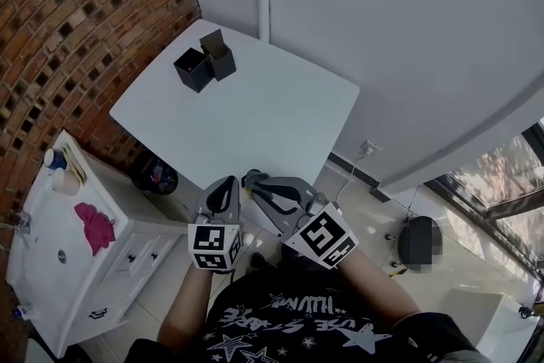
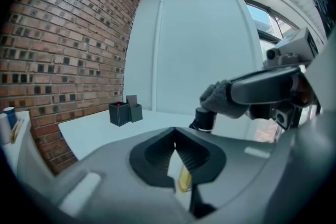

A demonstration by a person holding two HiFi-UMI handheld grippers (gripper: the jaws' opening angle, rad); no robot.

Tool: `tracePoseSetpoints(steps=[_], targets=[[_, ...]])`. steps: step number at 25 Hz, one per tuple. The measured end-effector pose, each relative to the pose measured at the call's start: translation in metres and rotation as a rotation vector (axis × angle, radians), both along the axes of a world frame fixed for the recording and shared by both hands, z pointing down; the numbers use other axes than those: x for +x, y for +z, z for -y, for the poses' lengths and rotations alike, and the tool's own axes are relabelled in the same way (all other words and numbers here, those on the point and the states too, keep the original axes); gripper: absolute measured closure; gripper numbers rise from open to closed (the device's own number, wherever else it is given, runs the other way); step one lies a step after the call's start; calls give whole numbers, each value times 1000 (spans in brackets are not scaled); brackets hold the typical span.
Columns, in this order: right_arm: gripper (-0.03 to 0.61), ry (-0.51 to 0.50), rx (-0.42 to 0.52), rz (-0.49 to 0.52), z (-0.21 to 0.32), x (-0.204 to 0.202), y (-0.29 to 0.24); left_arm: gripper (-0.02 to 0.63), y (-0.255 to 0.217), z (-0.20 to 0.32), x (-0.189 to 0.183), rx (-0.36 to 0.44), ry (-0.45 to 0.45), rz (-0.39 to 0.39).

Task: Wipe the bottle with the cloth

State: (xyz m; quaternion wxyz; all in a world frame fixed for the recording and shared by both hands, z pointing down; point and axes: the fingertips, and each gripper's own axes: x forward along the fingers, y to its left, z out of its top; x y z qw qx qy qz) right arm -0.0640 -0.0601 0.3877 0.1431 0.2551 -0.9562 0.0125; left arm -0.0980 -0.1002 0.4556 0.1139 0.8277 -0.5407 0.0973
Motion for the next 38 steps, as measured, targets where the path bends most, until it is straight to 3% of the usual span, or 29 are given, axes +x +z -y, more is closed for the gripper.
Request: tracePoseSetpoints(steps=[11,15,18,23,38], targets=[[543,-33,0,10,-8,5,-6,609,9,4,-6,-35,-34,6],[543,-163,-2,1,-35,-3,-4,609,10,4,-15,-35,-49,14],[543,-234,28,-77,-48,-5,18,609,12,2,-21,-40,-54,24],[543,-189,94,-123,-35,-5,50,609,16,5,-27,-41,-54,37],[543,-198,33,-135,-26,-8,85,609,20,7,-31,-57,-63,48]])
